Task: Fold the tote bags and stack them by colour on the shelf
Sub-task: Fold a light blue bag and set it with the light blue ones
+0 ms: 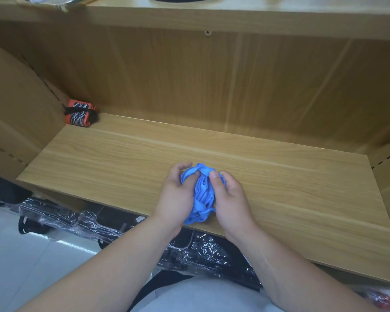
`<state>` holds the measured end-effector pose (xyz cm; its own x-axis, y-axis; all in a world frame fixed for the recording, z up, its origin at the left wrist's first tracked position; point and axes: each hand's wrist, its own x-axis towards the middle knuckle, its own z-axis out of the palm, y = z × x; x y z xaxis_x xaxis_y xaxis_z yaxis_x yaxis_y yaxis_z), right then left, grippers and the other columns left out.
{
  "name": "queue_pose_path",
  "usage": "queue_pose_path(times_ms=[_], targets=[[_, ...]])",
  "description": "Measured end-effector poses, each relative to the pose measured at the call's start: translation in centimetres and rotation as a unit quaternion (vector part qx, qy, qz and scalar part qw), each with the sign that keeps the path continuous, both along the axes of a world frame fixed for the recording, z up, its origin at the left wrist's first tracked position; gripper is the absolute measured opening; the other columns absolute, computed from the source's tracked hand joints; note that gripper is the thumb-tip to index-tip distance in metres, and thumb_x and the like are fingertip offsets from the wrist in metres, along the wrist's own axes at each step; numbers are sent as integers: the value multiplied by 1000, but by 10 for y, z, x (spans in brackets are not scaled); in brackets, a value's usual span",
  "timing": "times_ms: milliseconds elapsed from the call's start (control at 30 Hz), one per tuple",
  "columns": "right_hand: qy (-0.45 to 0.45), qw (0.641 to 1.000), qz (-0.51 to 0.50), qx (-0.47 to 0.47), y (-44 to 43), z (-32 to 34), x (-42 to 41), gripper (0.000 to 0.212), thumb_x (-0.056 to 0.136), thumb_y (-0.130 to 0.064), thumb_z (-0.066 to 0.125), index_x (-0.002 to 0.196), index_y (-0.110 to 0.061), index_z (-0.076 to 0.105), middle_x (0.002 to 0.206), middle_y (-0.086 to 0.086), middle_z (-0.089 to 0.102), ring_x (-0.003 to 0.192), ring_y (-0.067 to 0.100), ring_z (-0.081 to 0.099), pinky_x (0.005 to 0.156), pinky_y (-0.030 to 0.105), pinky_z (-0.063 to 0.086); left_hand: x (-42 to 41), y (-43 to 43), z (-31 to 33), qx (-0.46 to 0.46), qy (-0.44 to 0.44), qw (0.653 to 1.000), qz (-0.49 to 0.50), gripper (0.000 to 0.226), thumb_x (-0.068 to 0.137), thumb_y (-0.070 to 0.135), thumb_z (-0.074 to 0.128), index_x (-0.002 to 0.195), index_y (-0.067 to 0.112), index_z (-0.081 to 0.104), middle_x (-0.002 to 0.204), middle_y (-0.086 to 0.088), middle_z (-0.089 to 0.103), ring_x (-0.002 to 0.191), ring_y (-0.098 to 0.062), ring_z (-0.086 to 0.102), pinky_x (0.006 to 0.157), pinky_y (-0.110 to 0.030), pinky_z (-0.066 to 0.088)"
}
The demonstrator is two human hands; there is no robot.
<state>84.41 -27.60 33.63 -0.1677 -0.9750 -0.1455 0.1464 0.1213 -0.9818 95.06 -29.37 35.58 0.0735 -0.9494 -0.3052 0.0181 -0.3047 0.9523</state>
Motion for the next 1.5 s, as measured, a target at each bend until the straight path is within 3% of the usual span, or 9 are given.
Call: queue_pose_path(times_ms=[267,433,633,767,867,1000,1233,1367,1500], targets=[[-12,995,-96,27,-3,-6,-4,41,99,-38,59,65,-21,45,73,3,45,70,18,40,66,36,35,-6,5,-3,-19,45,998,-35,23,98,7,58,82,17,72,80,-7,71,72,-17,64,65,-31,51],[-85,988,-121,37,-7,-5,-10,47,87,-42,66,79,0,48,73,11,49,70,21,44,65,41,38,-8,13,-9,-66,62,995,-51,11,96,10,62,94,1,68,83,-5,73,76,-11,66,69,-22,52],[-72,990,-119,33,-7,-8,-11,33,86,-38,71,66,-21,52,70,11,49,68,22,44,65,41,39,-15,14,-11,-95,-11,995,-9,21,103,8,54,84,7,64,75,-4,67,70,-12,59,66,-28,49],[-64,993,-91,44,-9,-9,-15,9,93,-23,72,93,-14,69,83,14,70,75,24,64,75,41,52,-14,10,-8,-45,57,997,24,30,104,10,49,79,12,65,74,-8,65,67,-16,58,62,-31,48],[-52,996,-54,58,-11,-9,-18,20,96,-28,68,100,-10,75,97,8,78,96,26,73,89,41,57,-13,6,-2,-2,111,993,31,37,104,9,50,71,18,67,72,-10,67,62,-18,60,60,-30,50],[-31,997,-74,20,-11,-2,-19,18,98,-18,65,91,-5,75,85,6,76,78,15,67,75,32,54,-10,2,5,13,124,992,2,27,103,9,51,79,11,63,70,-8,67,57,-14,60,52,-24,50],[7,994,-106,-23,-9,-1,-17,21,98,-22,64,81,-14,73,83,12,72,73,13,61,72,36,51,-9,3,3,1,-23,998,-62,24,107,26,48,94,13,63,78,0,67,68,-10,58,61,-19,47],[17,994,-98,-49,-8,3,-18,18,93,-31,65,84,-18,74,86,6,73,78,14,65,76,39,53,-11,4,8,58,21,995,-74,32,108,35,42,106,22,71,101,-2,77,95,-17,72,85,-34,54],[-35,998,-10,-46,-3,8,-26,20,91,-5,71,106,-19,73,89,-2,74,85,9,69,79,22,54,-2,0,10,26,35,998,-43,36,109,28,41,101,16,74,102,-13,76,90,-23,68,84,-39,52]])
